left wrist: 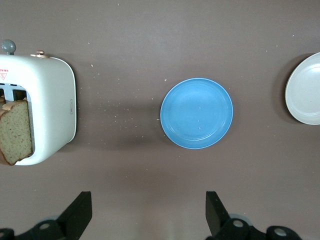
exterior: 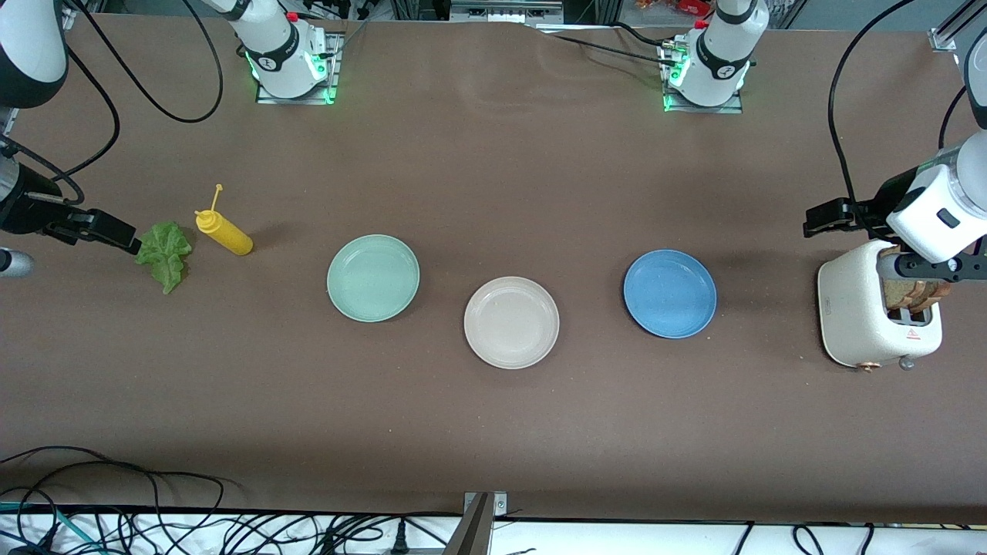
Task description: Make sandwich on beige plate with both arms
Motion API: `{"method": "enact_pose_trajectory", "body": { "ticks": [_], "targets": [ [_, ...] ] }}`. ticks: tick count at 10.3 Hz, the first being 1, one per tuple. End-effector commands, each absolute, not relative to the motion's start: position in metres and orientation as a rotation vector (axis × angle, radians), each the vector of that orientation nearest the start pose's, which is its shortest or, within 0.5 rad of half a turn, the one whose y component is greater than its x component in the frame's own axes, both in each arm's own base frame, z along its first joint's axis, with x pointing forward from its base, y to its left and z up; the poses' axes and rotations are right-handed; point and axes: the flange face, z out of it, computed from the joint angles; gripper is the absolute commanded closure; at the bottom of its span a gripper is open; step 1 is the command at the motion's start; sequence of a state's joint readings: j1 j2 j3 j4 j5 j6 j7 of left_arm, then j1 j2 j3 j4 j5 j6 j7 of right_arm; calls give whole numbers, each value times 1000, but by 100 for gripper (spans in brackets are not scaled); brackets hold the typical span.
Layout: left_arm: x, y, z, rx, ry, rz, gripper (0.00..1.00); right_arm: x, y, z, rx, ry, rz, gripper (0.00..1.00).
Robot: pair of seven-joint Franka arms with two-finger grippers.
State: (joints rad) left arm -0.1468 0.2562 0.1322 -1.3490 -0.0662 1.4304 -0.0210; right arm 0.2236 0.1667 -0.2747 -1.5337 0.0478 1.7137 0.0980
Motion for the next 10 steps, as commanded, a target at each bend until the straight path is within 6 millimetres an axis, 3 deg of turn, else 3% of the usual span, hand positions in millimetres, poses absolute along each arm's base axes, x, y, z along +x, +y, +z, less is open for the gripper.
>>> {"method": "enact_pose_trajectory", "body": {
  "ticks": [1, 6, 10],
  "targets": [
    [610, -26, 568, -3151, -4, 271, 0, 612, -17, 562, -3121, 214, -22, 0],
    [610, -24, 563, -3148, -7, 286, 0, 612, -17, 562, -3121, 214, -22, 0],
    [617, 21, 549, -3139, -64, 286, 0, 612, -17, 562, -3121, 214, -22, 0]
  ]
}}
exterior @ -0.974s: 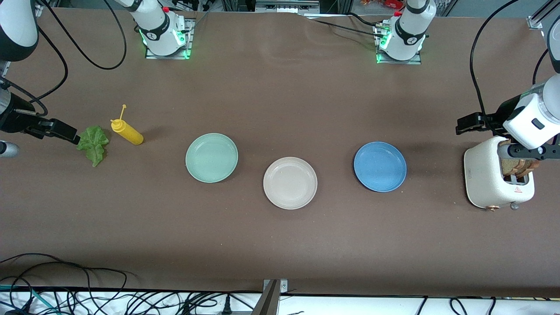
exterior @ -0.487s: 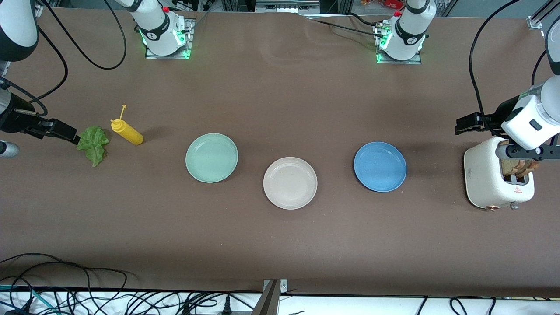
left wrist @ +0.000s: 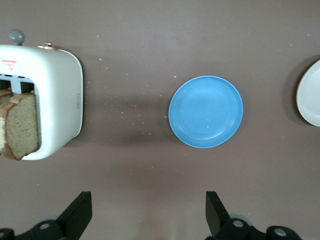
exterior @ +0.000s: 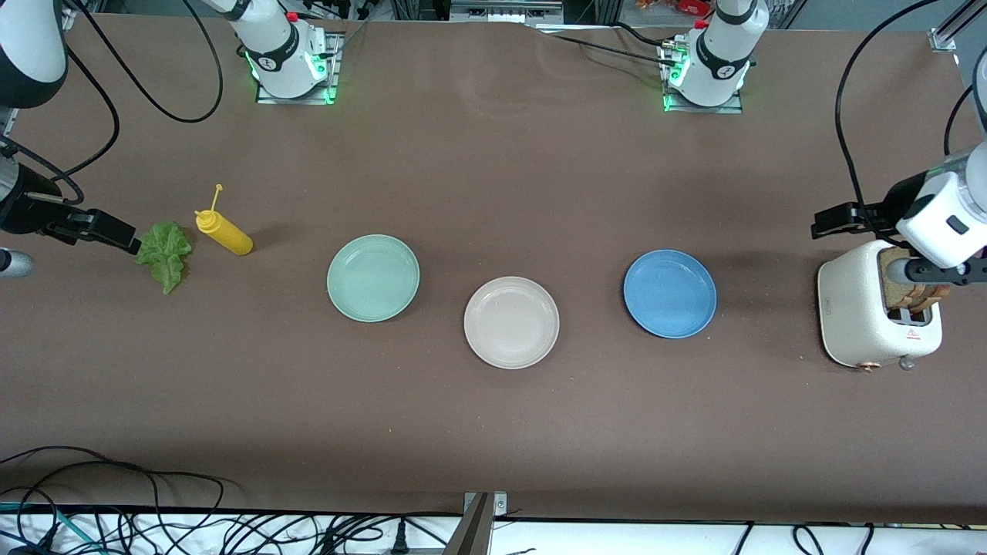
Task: Make sandwich on beige plate with both arms
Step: 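Lower the left gripper onto a bread slice in the toaster and grasp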
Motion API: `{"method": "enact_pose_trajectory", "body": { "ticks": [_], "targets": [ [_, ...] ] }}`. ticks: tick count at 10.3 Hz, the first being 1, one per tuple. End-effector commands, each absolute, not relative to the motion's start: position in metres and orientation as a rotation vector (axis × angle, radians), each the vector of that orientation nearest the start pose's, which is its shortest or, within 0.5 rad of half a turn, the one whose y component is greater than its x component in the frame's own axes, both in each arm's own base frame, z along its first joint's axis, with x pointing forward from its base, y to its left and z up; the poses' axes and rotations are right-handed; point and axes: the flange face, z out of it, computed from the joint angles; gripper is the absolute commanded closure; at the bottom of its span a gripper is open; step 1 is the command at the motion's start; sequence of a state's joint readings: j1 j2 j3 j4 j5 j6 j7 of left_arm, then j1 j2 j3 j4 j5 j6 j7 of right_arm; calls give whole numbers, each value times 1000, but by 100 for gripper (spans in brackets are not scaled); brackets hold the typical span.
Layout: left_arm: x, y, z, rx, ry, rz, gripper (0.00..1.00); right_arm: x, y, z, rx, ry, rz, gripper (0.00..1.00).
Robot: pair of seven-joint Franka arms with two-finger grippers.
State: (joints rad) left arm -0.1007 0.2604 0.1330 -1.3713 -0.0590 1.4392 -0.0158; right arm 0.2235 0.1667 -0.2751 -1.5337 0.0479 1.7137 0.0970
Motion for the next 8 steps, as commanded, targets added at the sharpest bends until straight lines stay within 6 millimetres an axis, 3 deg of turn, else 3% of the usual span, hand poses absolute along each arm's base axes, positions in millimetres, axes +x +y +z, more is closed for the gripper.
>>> {"method": "enact_pose_trajectory", "body": {
  "ticks": [1, 2, 6, 8],
  "targets": [
    [621, 35, 543, -3145, -17, 283, 0, 612, -17, 562, -3121, 214, -22, 0],
    [622, 59, 539, -3153, 7, 271, 0, 612, -17, 562, -3121, 214, -22, 0],
    [638, 120, 495, -3162, 33, 258, 0, 611, -20, 561, -3121, 221, -12, 0],
    [645, 137, 474, -3161, 37, 258, 0, 611, -21, 561, -3115, 219, -3, 0]
  ]
}}
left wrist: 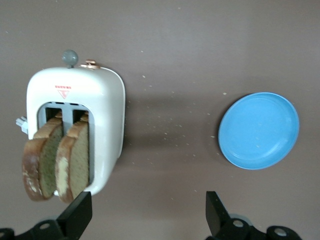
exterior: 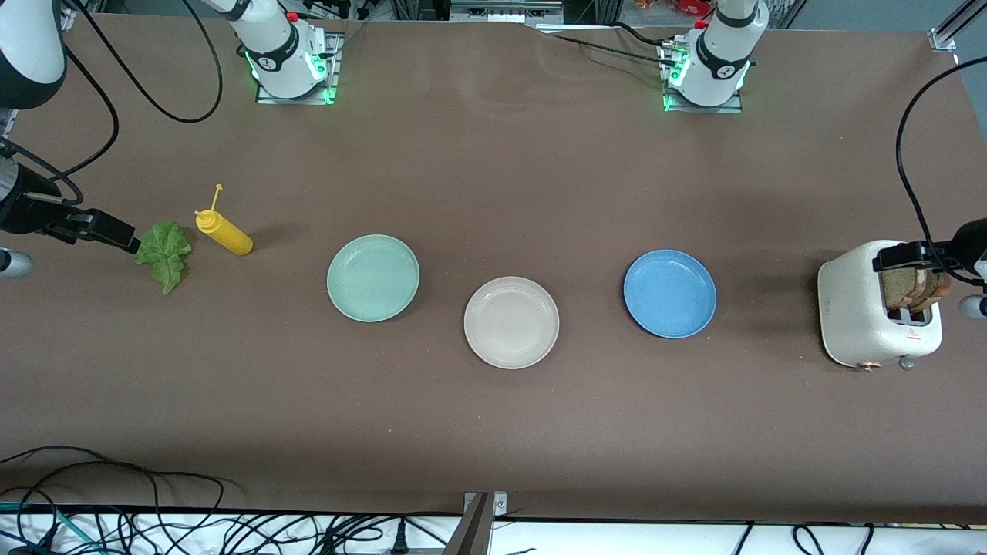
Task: Make sandwich on beige plate with both arms
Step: 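Lower the left gripper onto a bread slice in the toaster and grasp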
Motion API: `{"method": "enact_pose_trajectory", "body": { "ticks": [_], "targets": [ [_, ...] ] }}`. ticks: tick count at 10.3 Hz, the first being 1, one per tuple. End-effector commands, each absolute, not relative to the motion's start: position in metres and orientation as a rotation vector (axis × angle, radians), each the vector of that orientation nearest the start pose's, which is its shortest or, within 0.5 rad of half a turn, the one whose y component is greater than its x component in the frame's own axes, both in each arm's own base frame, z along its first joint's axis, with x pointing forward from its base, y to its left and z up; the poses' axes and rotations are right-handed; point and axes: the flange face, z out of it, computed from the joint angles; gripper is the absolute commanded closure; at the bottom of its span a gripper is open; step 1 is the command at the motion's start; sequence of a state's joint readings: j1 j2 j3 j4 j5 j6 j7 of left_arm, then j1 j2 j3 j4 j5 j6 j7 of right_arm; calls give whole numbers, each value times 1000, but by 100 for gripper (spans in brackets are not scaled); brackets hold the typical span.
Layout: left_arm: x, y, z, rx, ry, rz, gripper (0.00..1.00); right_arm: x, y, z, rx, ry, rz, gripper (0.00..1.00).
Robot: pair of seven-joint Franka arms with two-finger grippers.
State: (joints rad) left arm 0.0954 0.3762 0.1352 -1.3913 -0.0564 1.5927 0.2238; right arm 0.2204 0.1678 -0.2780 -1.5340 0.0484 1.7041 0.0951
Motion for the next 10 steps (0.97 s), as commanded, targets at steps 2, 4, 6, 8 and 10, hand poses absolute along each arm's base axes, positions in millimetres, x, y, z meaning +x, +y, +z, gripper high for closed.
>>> {"method": "enact_pose_trajectory", "body": {
  "ticks": [2, 4, 6, 8, 10],
  "targets": [
    [648, 142, 460, -3162, 30, 287, 0, 611, -21, 561, -3116, 219, -3, 0],
    [650, 149, 451, -3163, 69, 280, 0, 611, -22, 562, -3116, 221, -5, 0],
    [652, 169, 437, -3163, 96, 275, 0, 611, -23, 562, -3116, 221, -5, 0],
    [652, 181, 427, -3164, 102, 275, 0, 611, -22, 562, -3115, 219, -5, 0],
    [651, 194, 425, -3164, 119, 246, 0, 611, -22, 562, -3115, 219, -5, 0]
  ]
}}
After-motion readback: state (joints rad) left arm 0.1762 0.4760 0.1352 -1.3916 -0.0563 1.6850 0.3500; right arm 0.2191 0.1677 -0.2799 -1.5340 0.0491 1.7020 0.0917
